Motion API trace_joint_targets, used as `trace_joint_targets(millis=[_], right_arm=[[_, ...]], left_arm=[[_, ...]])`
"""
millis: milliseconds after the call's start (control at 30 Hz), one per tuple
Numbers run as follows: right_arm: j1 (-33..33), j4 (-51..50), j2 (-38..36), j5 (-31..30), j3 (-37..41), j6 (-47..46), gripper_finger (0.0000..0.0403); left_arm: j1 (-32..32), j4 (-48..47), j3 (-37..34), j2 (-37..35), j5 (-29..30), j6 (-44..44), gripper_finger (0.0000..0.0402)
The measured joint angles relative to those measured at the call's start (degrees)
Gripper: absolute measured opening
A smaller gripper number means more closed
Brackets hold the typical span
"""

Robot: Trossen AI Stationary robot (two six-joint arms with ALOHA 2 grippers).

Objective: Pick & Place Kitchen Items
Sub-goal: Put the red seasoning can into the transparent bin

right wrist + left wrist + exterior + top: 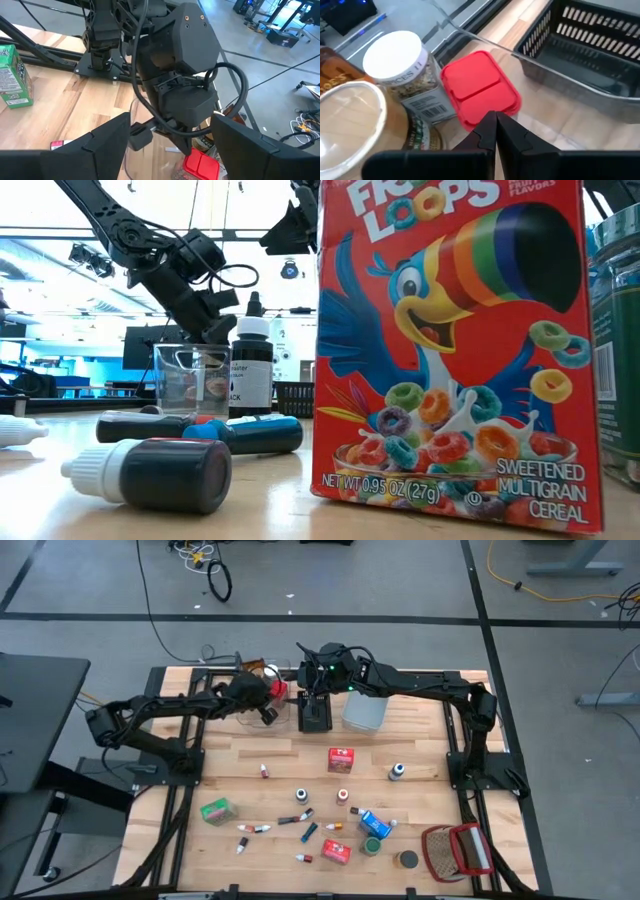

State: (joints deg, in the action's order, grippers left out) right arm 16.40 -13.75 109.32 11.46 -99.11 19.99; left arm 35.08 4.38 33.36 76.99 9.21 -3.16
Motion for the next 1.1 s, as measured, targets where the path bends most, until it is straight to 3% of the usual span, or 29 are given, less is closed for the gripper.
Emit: trace_joint_targets(millis=[367, 600, 800, 1000, 1100], right_arm=[[0.0, -0.6, 0.0, 0.0, 0.0, -0.2, 0.0285], [-0.6, -4.3, 0.0, 0.0, 0.0, -4.6, 0.0285], [-1.2, -5.3, 0.4, 0.0, 0.0, -1.4, 0.0285], [-1.2, -5.6, 1.5, -0.1, 0.1, 0.4, 0.0285], [-1.2, -5.2, 2.1, 0.0, 0.1, 0.4, 0.0285]], left_arm=[[-0.6, -1.1, 0.0, -0.3, -3.6, 0.8, 0.0009], [-3.6, -7.3, 0.0, -5.9, 7.5, 2.9, 0.0005], [-4.3, -8.1, 0.0, -8.9, -6.0, 1.0, 0.0005], [-4.2, -14.8, 0.0, -6.6, 0.1, 2.0, 0.0006], [-4.2, -14.3, 0.0, -4.3, -0.3, 2.2, 0.0004]])
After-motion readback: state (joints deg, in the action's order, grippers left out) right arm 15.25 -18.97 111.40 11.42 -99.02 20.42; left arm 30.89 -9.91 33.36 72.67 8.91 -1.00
